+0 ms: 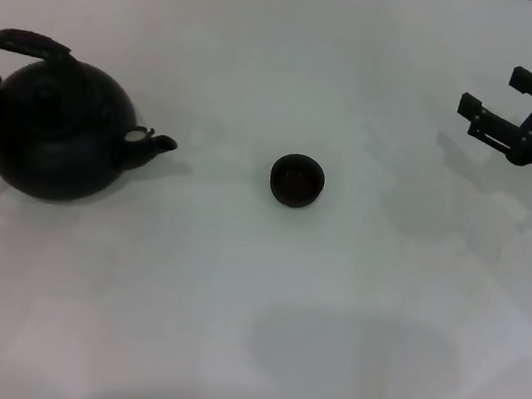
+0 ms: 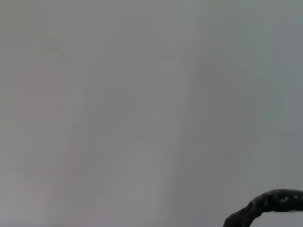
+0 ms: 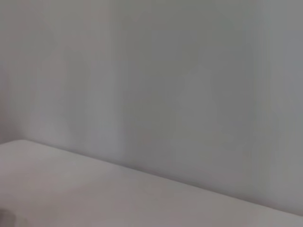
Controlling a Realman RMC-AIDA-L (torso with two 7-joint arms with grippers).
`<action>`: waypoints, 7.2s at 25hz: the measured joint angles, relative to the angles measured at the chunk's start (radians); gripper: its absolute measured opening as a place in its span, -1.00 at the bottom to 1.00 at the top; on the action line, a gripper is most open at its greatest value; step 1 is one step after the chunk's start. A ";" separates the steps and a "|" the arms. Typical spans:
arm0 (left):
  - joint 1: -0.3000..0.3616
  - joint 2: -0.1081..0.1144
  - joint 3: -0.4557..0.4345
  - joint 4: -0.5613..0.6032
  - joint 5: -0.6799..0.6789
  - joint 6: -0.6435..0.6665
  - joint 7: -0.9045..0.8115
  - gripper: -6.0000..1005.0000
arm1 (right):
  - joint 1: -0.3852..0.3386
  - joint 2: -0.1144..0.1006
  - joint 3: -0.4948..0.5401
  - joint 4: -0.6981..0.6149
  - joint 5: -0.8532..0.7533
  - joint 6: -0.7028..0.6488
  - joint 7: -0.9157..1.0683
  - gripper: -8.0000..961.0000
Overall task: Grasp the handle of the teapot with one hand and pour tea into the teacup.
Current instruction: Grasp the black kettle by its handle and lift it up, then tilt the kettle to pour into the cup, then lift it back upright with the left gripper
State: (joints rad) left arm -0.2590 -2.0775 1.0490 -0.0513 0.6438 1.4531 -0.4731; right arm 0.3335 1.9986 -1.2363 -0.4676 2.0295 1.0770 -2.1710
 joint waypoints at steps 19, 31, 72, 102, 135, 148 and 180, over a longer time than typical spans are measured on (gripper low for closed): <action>-0.019 0.009 0.009 0.016 0.037 -0.047 -0.070 -0.78 | 0.001 0.000 0.000 0.000 0.000 0.006 -0.007 0.79; -0.015 0.008 0.009 0.185 0.154 -0.141 -0.193 -0.79 | 0.002 0.003 0.000 0.000 0.000 0.001 -0.019 0.79; 0.136 -0.005 0.424 1.344 1.072 -0.772 -1.247 -0.79 | -0.007 0.008 0.019 0.001 0.034 0.063 -0.050 0.78; 0.091 -0.004 0.514 1.519 1.549 -0.795 -1.550 -0.78 | -0.016 0.008 0.095 0.001 0.038 0.110 -0.022 0.78; 0.034 -0.005 0.739 1.638 2.057 -0.809 -1.875 -0.79 | -0.012 0.008 0.105 0.027 0.038 0.101 -0.031 0.78; -0.002 -0.006 0.801 1.638 2.185 -0.808 -1.961 -0.79 | -0.011 0.008 0.104 0.027 0.038 0.101 -0.032 0.78; -0.017 -0.003 0.838 1.662 2.189 -0.804 -1.892 -0.79 | -0.007 0.005 0.118 0.027 0.038 0.089 -0.025 0.79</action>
State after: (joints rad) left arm -0.2763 -2.0800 1.8875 1.6104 2.8333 0.6486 -2.3651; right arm 0.3268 2.0033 -1.1180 -0.4402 2.0671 1.1657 -2.1964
